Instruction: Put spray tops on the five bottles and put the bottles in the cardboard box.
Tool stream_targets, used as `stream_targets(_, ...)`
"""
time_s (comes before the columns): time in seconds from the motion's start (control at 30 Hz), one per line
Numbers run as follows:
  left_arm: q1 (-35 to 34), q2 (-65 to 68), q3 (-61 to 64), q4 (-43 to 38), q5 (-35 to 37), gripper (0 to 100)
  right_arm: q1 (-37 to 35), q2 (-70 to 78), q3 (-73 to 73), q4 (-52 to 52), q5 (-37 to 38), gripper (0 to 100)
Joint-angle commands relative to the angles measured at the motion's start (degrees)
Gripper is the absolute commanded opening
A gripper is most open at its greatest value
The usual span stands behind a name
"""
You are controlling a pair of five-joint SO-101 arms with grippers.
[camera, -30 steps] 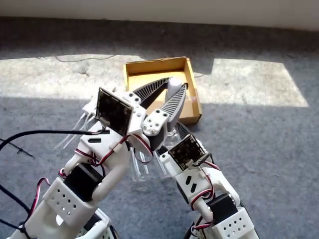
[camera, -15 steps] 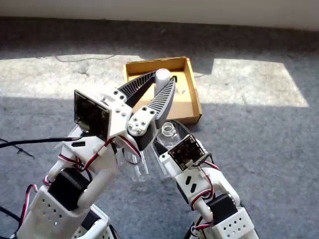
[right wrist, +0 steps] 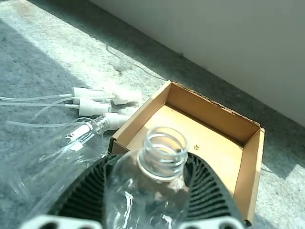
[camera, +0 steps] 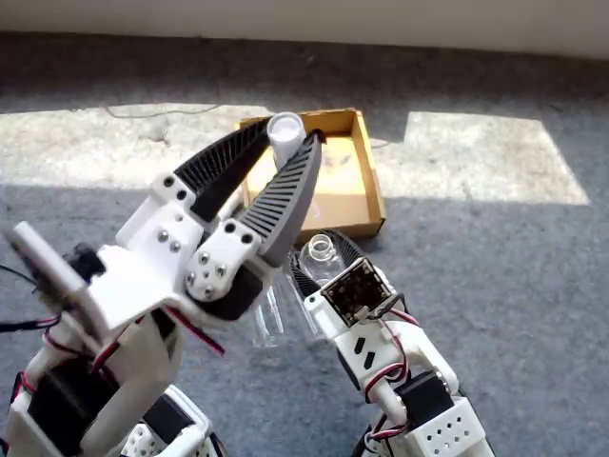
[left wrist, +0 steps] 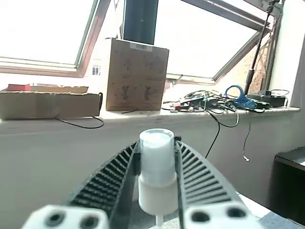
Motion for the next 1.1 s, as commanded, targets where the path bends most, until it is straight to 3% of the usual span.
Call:
stream_targets(0.0, 4.62, 2.59, -2.95, 0.7, 0.44, 1, -0.04, -0.22, -0.4, -0.84, 0.44, 0.4)
stream_targets(0.13, 2.07, 6.46, -2.68, 1.05, 0.7, 1, 0.04, -0.22, -0.4, -0.84, 0.44, 0.4)
stream_targets(0.33, -3.47, 7.69, 1.1, 0.7, 9.49, 1, 0.13, -0.22, -0.4, -0.84, 0.44, 0.4)
stream_targets(0.57, -6.64, 7.52, 5.93, 1.05, 9.76, 1, 0.13, -0.22, -0.4, -0.84, 0.44, 0.4)
stream_targets(1.07, -6.29, 7.43, 20.26, 1.05, 9.58, 1, 0.04, -0.22, -0.57, -0.75, 0.53, 0.4)
